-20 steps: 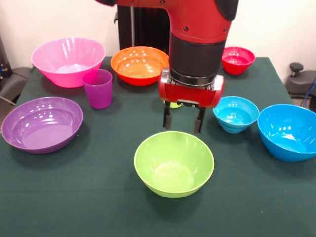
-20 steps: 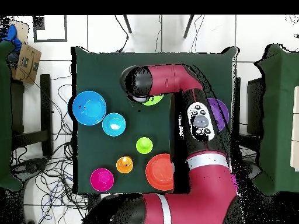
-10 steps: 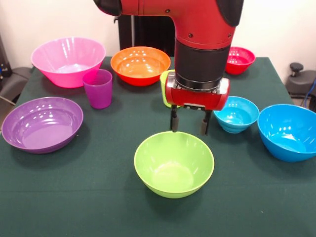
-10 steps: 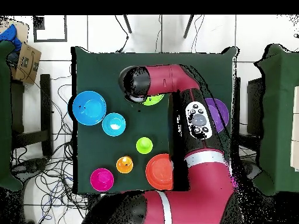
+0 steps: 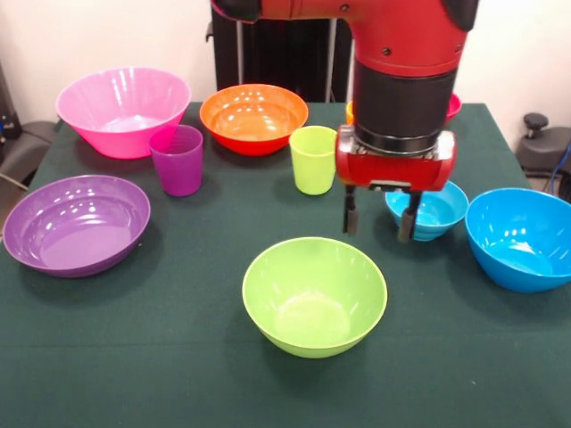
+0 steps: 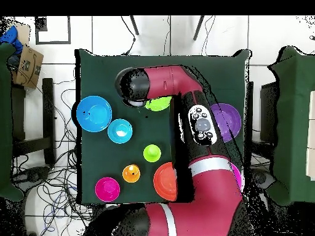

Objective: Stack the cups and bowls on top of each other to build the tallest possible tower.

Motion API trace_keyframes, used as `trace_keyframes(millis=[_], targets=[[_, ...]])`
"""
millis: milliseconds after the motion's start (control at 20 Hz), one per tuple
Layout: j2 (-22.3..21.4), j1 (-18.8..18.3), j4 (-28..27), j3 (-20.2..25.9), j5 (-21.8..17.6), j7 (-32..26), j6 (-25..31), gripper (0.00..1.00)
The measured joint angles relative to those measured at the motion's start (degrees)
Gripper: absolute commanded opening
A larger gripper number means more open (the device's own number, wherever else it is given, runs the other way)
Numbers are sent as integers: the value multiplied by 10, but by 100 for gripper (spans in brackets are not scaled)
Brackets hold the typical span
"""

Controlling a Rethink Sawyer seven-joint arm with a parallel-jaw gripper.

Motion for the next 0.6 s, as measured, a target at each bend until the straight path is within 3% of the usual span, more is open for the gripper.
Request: trace_keyframes(millis=[600], targets=[[17,7,-19,41,-1,0,0,100]])
